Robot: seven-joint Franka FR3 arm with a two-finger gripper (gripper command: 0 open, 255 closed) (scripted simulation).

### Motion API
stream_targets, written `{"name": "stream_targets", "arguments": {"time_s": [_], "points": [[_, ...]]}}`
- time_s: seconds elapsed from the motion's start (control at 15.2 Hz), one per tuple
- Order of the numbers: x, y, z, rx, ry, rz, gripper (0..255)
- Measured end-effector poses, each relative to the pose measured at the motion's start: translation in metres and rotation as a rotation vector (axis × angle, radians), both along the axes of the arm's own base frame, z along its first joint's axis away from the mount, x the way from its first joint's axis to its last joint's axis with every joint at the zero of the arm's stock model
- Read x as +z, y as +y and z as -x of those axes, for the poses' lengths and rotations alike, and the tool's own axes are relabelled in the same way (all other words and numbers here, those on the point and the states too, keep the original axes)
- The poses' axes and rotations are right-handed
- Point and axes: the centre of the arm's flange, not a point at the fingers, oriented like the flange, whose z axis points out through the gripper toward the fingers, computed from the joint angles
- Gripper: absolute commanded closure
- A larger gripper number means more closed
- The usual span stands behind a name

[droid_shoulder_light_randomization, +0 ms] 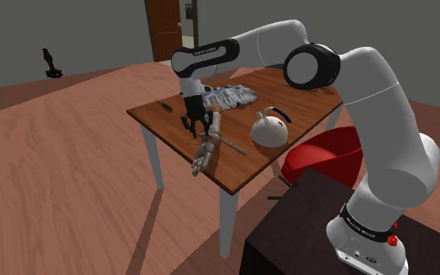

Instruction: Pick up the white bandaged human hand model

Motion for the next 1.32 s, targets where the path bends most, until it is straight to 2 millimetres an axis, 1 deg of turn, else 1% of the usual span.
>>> {"name": "stream_targets", "arguments": {"time_s": [0.46, 0.66, 1.12, 1.32], "points": [[0.002, 0.000, 0.000, 0.000, 0.001, 0.000, 255], [0.014, 0.001, 0.000, 0.000, 0.002, 0.000, 255], [0.050, -0.002, -0.001, -0.001, 0.002, 0.001, 255], [0.066, 0.000, -0.001, -0.001, 0.002, 0.001, 255]]}}
